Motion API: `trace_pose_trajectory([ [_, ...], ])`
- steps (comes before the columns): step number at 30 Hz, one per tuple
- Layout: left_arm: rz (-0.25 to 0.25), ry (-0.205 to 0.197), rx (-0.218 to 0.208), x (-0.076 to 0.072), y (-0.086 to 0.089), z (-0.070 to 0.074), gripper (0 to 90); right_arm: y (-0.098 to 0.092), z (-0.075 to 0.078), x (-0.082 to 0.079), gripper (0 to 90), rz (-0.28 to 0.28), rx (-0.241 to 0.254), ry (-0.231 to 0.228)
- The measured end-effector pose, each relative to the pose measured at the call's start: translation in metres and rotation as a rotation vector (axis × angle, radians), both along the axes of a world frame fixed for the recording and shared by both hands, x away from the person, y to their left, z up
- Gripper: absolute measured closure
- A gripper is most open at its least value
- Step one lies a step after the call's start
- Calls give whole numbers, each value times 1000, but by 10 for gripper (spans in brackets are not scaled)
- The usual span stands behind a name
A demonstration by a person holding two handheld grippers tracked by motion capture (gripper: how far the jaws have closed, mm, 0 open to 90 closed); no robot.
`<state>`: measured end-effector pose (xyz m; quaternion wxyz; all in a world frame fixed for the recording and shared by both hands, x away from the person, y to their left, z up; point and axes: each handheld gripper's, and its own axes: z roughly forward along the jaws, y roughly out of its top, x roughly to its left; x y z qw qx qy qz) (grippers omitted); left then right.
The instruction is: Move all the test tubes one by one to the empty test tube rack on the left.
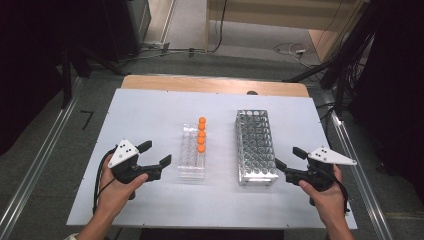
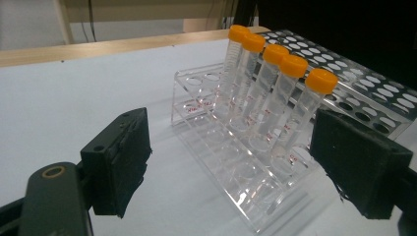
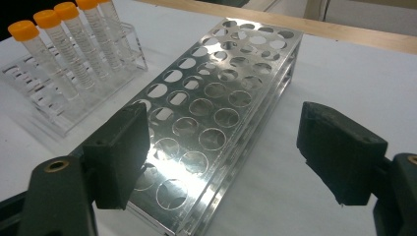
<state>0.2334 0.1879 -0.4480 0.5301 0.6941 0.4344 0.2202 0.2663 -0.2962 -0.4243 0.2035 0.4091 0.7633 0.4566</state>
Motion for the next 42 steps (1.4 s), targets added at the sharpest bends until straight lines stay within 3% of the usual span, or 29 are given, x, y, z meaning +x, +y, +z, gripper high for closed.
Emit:
trace_pose_trajectory([
  [42,37,5,31,-5,13,-8,169,-30,-7,-6,189,-68,-8,8],
])
